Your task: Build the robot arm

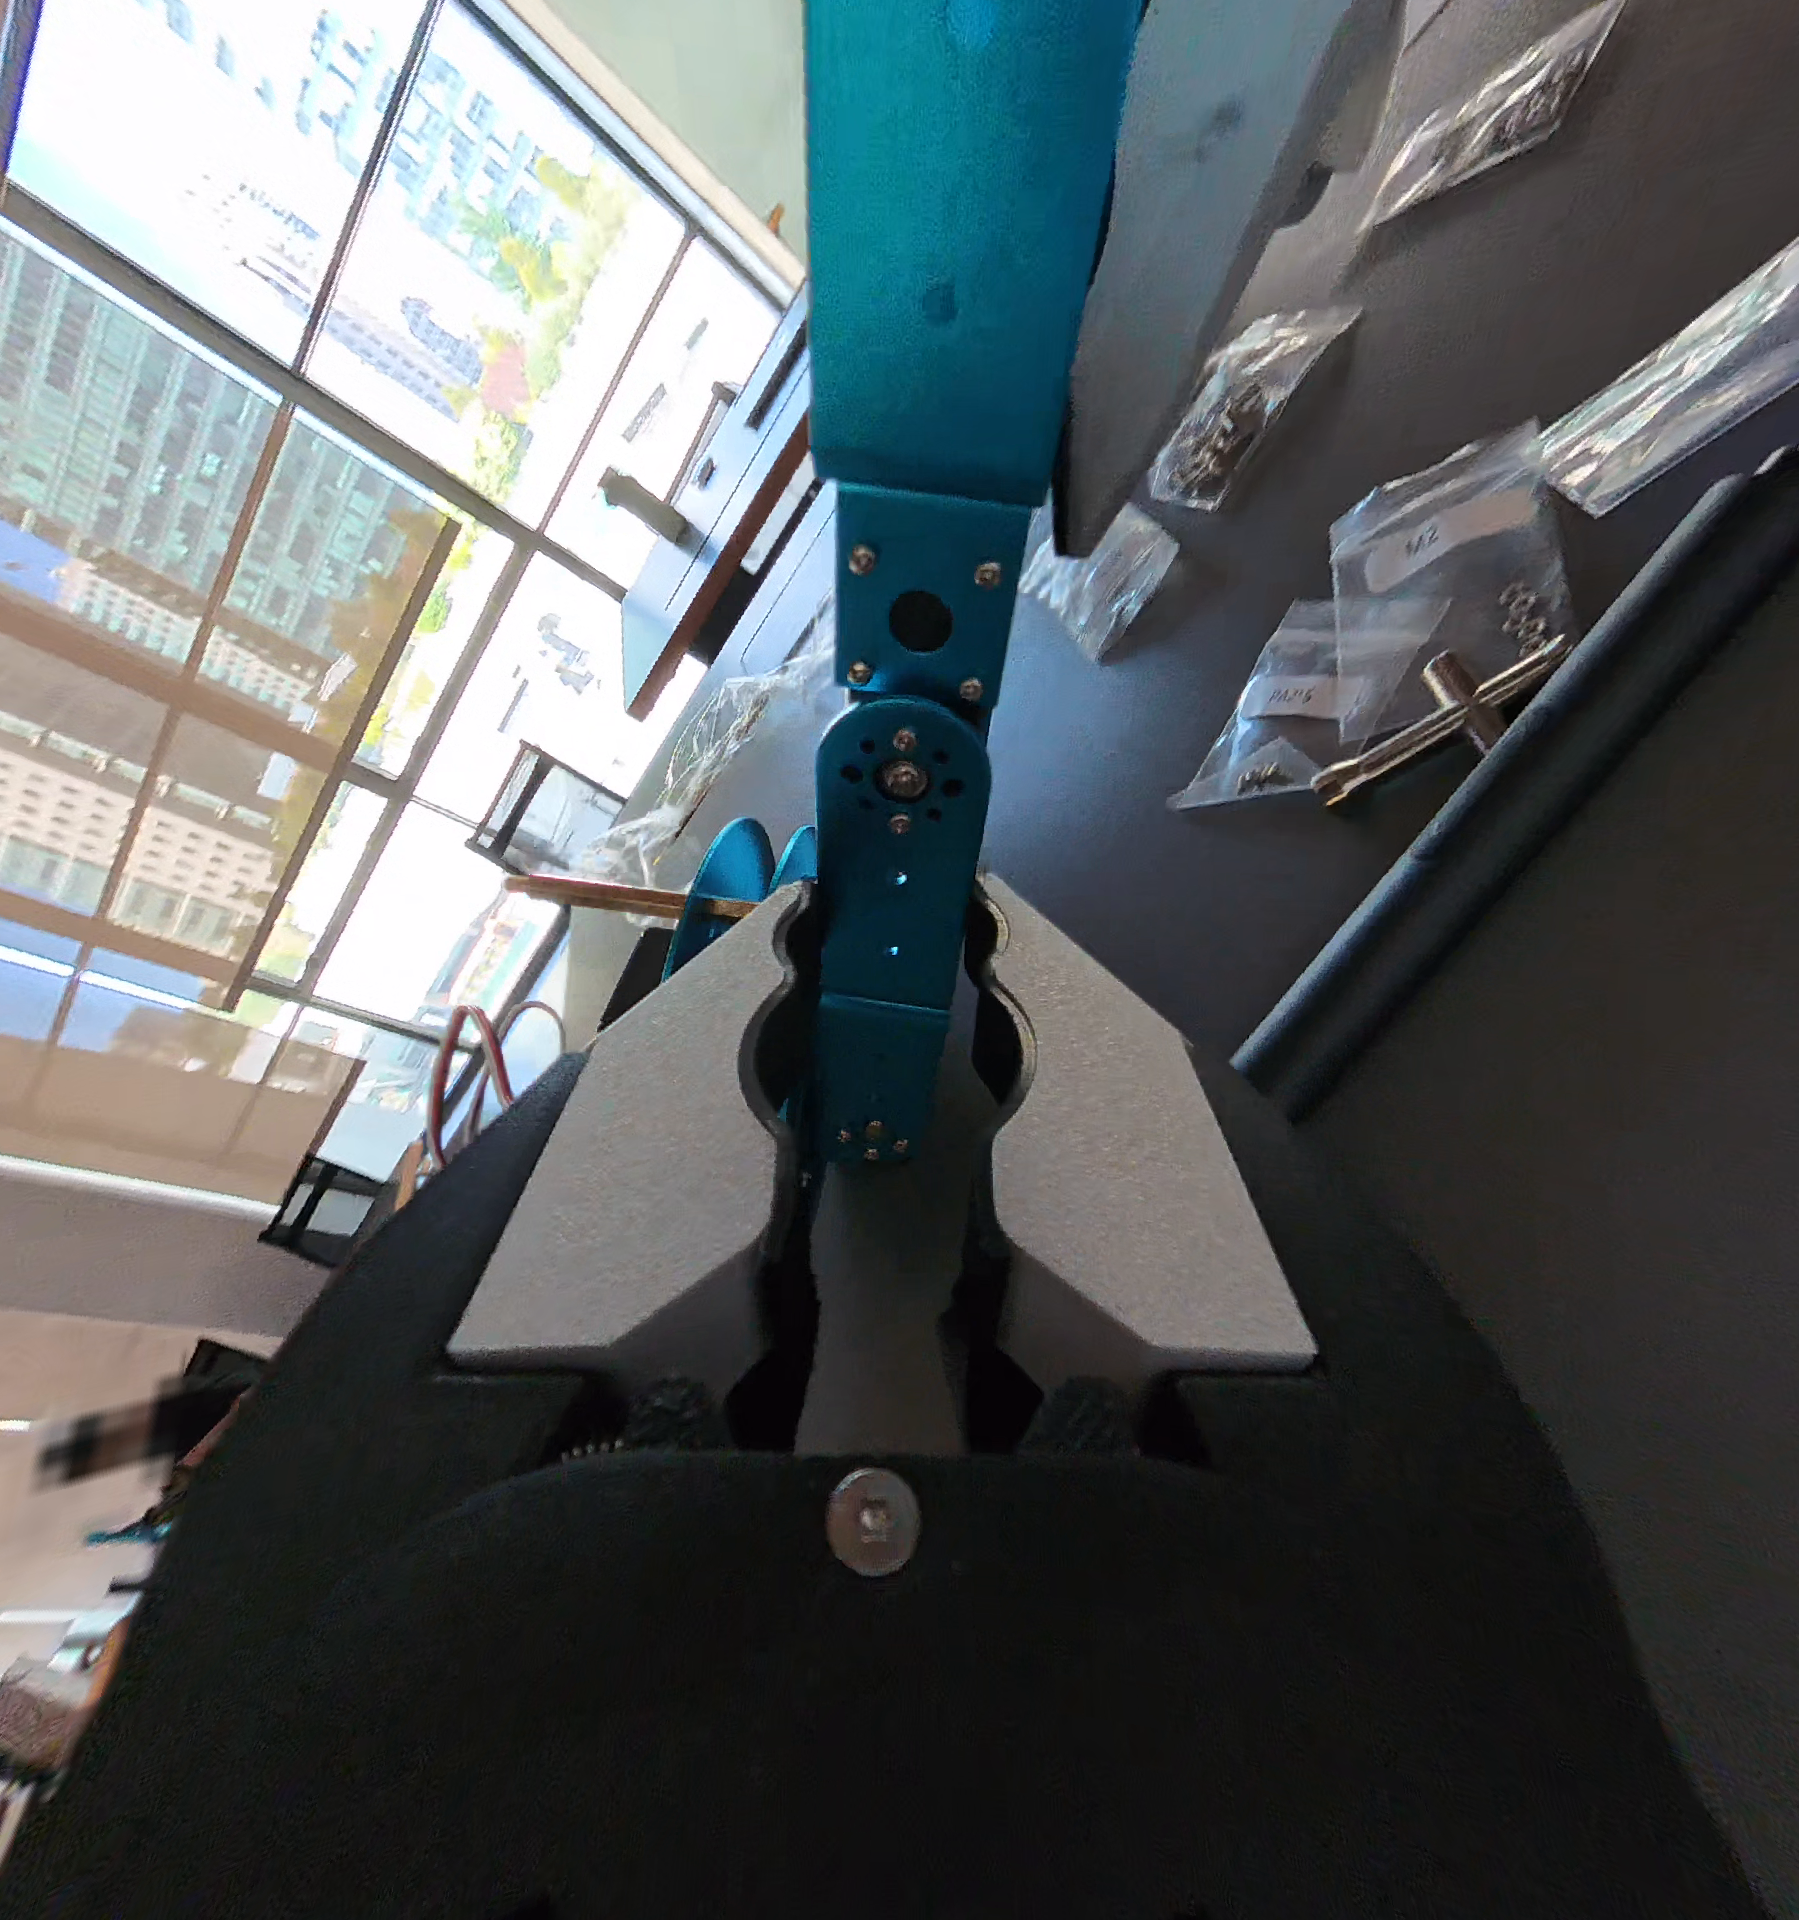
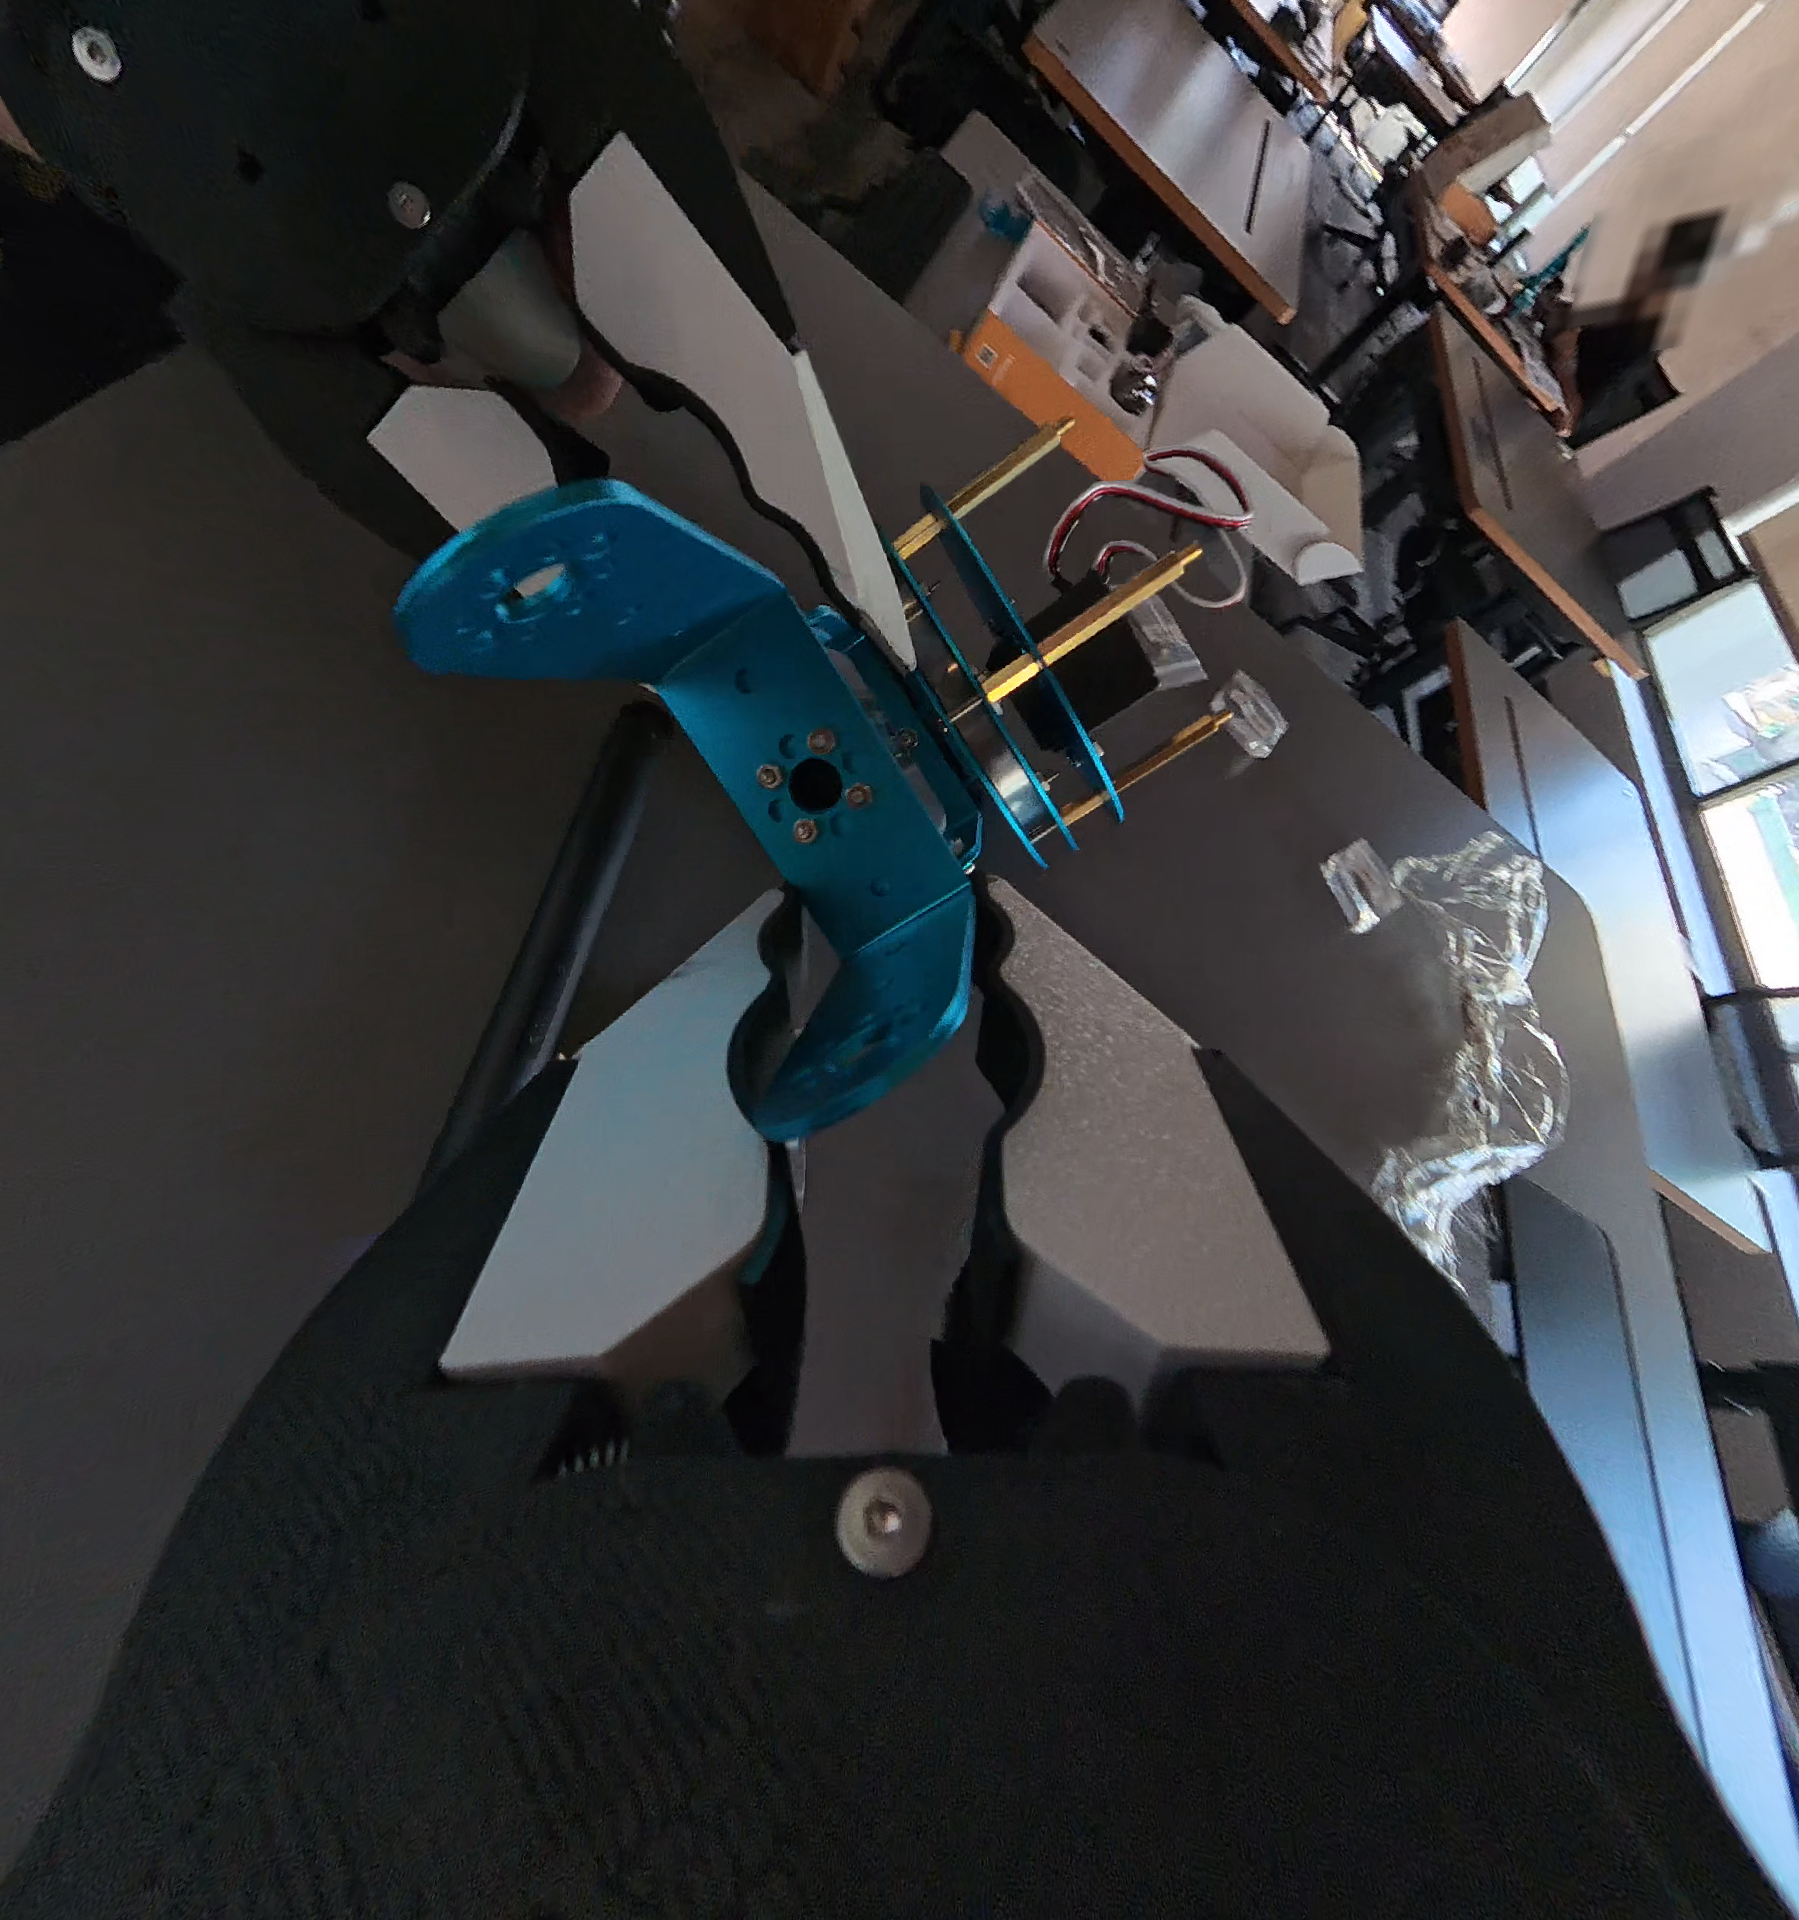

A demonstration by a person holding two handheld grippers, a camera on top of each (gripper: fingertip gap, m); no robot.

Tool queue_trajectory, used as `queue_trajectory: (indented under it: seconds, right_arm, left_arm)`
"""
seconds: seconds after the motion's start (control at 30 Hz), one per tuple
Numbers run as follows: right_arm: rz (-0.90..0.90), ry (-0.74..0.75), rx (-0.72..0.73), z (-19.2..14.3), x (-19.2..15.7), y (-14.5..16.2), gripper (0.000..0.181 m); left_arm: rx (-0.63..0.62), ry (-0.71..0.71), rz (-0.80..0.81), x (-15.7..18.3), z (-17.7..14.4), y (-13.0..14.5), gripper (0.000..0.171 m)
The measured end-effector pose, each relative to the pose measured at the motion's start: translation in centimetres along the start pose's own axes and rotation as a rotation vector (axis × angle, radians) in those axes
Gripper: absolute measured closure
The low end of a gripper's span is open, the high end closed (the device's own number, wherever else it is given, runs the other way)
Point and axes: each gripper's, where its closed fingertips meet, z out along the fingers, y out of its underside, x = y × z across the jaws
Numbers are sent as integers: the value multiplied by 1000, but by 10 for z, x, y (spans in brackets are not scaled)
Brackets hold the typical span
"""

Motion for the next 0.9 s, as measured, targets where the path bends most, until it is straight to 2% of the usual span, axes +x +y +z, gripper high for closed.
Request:
queue_trajectory:
  seconds: [0.13,0.23,0.4,0.5,0.57,0.67,0.73,0.77,0.9]
  right_arm:
    - [-13,-74,33,19,-3,-4,161]
    - [4,-91,37,36,-3,-4,162]
    - [45,-53,75,43,-1,-8,136]
    - [56,1,120,28,-4,-10,132]
    - [43,89,130,15,3,-11,123]
    - [24,205,121,1,21,-11,128]
    - [-20,231,98,-5,30,-14,124]
    - [-38,188,78,-4,26,-13,125]
    - [-39,81,59,5,23,-3,151]
  left_arm:
    - [-102,-41,2,-8,-12,15,145]
    - [-167,-48,23,-10,-22,24,145]
    - [-229,15,37,-12,-28,29,145]
    - [-259,58,38,-14,-23,27,145]
    - [-283,80,43,-15,-18,25,145]
    - [-315,111,49,-16,-9,22,145]
    - [-354,135,72,-17,-4,21,145]
    - [-366,156,68,-17,-1,19,145]
    - [-409,260,92,-19,9,17,145]
